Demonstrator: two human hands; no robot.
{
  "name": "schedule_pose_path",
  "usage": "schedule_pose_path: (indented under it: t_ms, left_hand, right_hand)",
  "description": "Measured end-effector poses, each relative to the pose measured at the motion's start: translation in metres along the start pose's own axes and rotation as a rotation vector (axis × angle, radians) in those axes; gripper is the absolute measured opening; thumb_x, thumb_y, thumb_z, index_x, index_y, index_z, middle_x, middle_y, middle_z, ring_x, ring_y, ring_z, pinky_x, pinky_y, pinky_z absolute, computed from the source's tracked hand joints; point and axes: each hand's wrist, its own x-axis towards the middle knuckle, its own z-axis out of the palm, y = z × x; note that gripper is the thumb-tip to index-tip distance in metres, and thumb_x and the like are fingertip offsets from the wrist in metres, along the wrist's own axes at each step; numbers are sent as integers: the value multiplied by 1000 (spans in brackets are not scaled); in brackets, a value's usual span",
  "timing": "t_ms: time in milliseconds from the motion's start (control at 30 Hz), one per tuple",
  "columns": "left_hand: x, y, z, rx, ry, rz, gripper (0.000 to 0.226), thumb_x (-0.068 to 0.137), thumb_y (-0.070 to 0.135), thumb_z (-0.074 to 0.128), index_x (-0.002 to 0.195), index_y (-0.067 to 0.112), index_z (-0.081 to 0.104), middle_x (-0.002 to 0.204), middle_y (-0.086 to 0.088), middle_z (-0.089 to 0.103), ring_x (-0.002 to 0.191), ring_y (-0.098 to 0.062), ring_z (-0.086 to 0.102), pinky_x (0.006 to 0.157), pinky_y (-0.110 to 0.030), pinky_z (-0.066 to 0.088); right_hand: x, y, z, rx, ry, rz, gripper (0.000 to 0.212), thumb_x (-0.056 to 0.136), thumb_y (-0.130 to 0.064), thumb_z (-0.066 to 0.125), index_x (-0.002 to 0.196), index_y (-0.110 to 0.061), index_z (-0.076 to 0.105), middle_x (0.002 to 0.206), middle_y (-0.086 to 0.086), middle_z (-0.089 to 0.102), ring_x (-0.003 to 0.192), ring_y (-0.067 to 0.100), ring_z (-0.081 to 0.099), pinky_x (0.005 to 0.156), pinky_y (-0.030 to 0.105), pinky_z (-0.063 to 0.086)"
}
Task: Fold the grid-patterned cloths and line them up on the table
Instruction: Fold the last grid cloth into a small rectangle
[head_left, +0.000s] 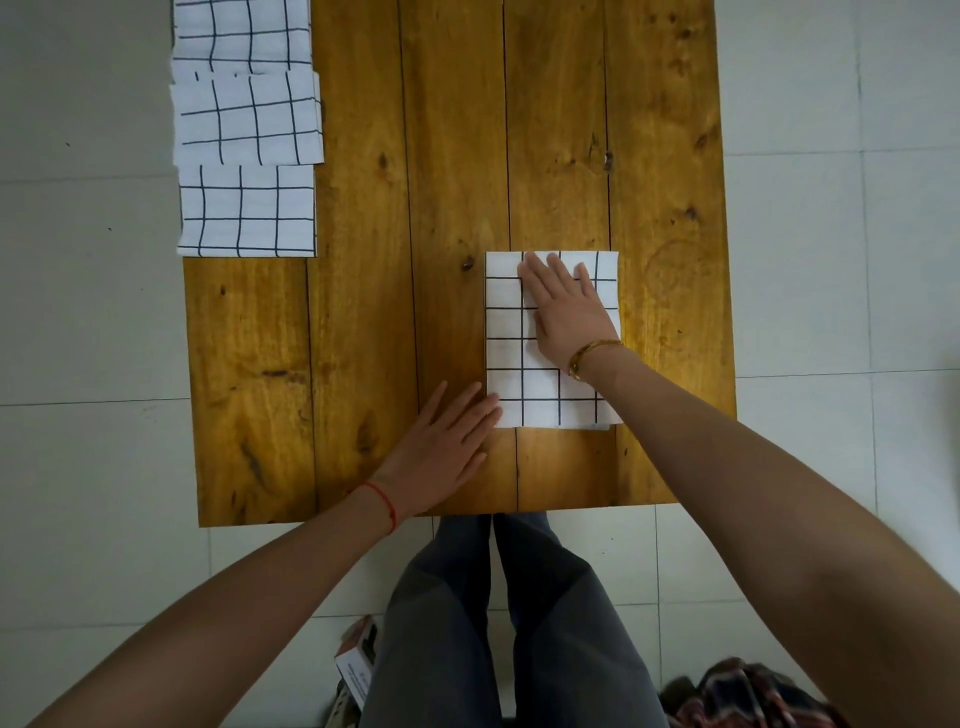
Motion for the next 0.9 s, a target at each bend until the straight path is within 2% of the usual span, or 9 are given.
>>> schedule_pose_path:
  t_ms: [133, 200, 500, 733, 900]
  left_hand:
    - [28, 0, -19, -86, 102, -163, 54, 101, 37, 24, 149, 14, 30, 153, -9, 33, 143, -27, 28, 116, -50, 26]
    - [42, -3, -27, -114, 129, -233, 54, 99, 34, 31, 148, 12, 32, 150, -9, 37, 139, -27, 33, 115, -48, 29]
    - [65, -10, -32, -130, 158, -277, 47, 96, 26, 35, 139, 10, 42, 137, -9, 46, 127, -26, 42, 109, -44, 35]
    - [66, -13, -32, -174, 212, -279, 44, 93, 21, 43, 135, 10, 47, 132, -7, 50, 124, -26, 45, 108, -42, 37]
    - [63, -14, -29, -166, 203, -270, 47, 91, 20, 50, 137, 10, 48, 132, -8, 51, 123, -26, 46, 107, -43, 39]
  right_hand:
    - [5, 15, -12, 170, 285, 70, 50, 91, -11, 46, 141, -5, 39, 145, 12, 40, 132, 30, 37, 114, 38, 25]
    - [9, 25, -19, 171, 311, 121, 44, 92, -10, 46, 135, -6, 45, 138, 11, 47, 125, 29, 42, 106, 35, 30]
    - [29, 44, -25, 128, 202, 202, 37, 91, -12, 50, 128, -12, 51, 124, 11, 52, 114, 30, 47, 94, 38, 42]
    - [43, 44, -27, 72, 181, 241, 29, 91, -13, 50, 119, -7, 52, 118, 15, 54, 110, 31, 46, 92, 37, 40]
    - [41, 45, -30, 99, 196, 235, 24, 90, -14, 51, 111, -6, 59, 112, 14, 54, 108, 31, 44, 89, 38, 42]
